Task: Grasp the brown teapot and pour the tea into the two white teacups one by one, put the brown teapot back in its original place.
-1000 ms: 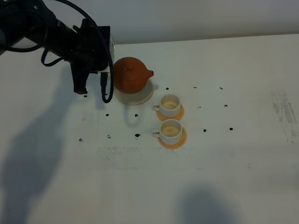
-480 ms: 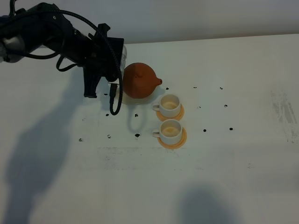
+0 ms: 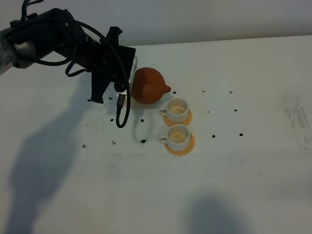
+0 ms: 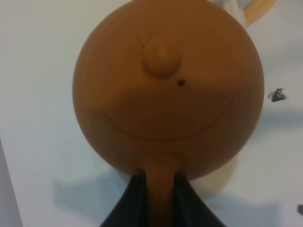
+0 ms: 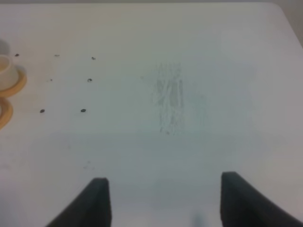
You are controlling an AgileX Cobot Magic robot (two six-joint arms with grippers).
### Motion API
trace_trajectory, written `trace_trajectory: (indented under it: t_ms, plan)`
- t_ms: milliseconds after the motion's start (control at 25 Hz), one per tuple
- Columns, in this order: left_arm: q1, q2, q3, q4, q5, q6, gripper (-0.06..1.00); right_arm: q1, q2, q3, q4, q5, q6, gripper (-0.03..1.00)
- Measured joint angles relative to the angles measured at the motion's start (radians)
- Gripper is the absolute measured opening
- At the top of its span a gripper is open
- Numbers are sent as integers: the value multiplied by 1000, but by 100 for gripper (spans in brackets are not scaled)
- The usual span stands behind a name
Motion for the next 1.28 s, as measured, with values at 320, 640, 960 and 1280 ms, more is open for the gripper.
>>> trace_trajectory:
  t_ms: [320,640,960,1280]
  plan:
    - [-28,11,0,31,-29,19,10,0,0,0,0,0,0,51]
    - [-38,11,0,69,-45,60,10,0,0,0,0,0,0,51]
    - [-56,11,0,101,-67,60,10,0,0,0,0,0,0,51]
    - [-69,11,0,141,-98,61,10,0,0,0,0,0,0,51]
